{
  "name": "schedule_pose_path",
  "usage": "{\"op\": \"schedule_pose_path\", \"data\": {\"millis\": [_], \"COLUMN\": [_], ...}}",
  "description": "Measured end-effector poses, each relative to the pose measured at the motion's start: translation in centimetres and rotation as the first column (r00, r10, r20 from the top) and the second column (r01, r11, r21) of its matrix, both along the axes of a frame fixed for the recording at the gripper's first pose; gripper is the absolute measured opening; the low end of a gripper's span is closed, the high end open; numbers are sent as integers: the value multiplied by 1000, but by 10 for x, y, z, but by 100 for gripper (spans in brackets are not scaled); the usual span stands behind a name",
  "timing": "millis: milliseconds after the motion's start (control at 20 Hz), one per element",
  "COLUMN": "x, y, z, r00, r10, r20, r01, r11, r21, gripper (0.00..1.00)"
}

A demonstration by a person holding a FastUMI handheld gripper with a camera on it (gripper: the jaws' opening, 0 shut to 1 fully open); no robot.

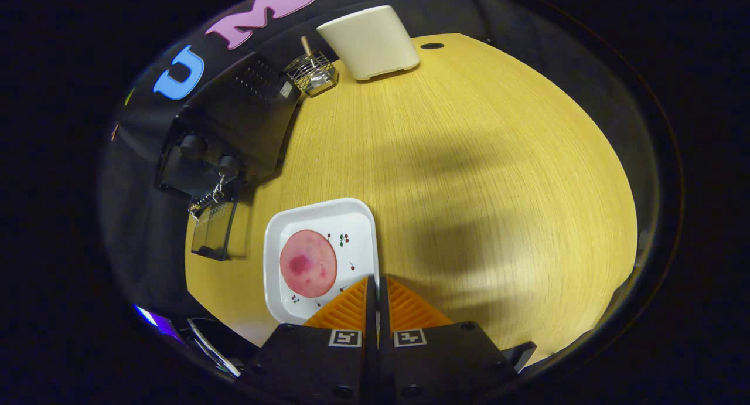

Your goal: Open the toaster oven, put the food inside, and close the toaster oven door.

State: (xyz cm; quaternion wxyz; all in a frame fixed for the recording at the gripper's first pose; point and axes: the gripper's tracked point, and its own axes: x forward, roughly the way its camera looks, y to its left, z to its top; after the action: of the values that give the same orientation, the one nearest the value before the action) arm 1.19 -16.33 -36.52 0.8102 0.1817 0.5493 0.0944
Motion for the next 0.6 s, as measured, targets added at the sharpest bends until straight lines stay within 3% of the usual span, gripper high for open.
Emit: {"op": "schedule_pose_path", "data": {"millis": [200,450,600], "x": [-7,-24,-41], "y": [-5,-10,-3], "z": [10,32,44], "r00": [992,977,947], "r10": [-123,-213,-320], "r20": [-35,6,-1], "r01": [125,210,315], "r11": [989,969,930], "r21": [78,128,188], "gripper": [5,6,5]}}
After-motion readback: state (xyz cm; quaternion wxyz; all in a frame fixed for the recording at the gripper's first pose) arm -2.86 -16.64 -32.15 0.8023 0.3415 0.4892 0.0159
